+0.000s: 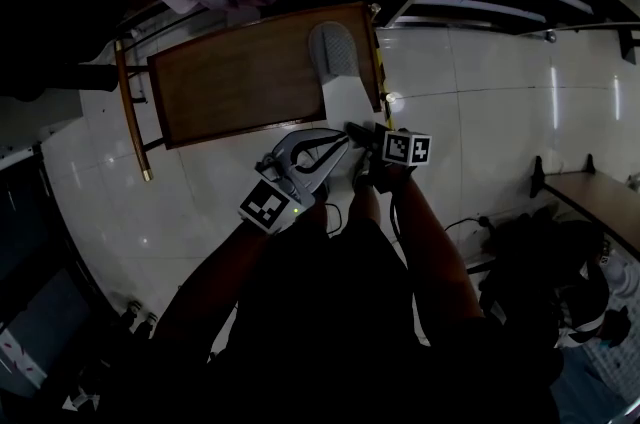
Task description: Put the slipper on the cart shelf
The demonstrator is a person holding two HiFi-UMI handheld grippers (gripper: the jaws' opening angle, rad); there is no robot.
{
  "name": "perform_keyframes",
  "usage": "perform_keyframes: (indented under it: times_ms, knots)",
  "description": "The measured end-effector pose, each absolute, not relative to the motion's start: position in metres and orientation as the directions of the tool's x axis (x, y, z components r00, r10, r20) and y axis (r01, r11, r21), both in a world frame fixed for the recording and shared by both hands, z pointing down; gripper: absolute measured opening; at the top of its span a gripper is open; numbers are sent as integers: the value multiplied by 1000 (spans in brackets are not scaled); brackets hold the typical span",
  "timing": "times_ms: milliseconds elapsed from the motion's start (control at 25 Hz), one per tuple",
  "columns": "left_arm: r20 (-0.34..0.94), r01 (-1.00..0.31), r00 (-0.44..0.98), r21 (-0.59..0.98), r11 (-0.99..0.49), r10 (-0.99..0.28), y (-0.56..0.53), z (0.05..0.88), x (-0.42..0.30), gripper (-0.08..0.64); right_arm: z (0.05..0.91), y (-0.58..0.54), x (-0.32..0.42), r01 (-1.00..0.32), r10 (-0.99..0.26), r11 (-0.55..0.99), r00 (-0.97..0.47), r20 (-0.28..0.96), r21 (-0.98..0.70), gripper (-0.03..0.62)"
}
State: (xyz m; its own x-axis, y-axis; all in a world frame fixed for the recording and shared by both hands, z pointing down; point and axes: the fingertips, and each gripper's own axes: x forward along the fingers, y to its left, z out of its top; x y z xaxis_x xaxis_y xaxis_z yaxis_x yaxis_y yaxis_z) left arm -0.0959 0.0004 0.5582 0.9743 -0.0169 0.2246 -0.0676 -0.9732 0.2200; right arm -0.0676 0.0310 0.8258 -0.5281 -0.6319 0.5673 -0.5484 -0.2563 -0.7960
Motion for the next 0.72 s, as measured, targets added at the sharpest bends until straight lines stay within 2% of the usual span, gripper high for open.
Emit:
perform_keyframes:
  times_ms: [80, 200, 360, 520, 720]
  knots:
    - [230, -74, 973, 226, -971, -20, -1, 562, -98, 20, 824, 26, -67, -544, -642, -249, -527, 557, -802, 258]
    - [244, -99, 969, 244, -965, -38, -3, 568, -105, 20, 821, 22, -69, -542, -641, -224, -544, 542, -810, 133]
    - [255, -120, 965, 246, -962, -56, -5, 570, -110, 19, 809, 18, -72, -560, -641, -157, -569, 515, -814, 72]
    - [258, -144, 963, 236, -961, -81, -9, 567, -117, 18, 779, 12, -71, -591, -675, -87, -557, 484, -802, 61]
    - [241, -172, 963, 216, -961, -118, -12, 545, -127, 17, 703, 3, -63, -653, -757, 26, -508, 412, -757, 61]
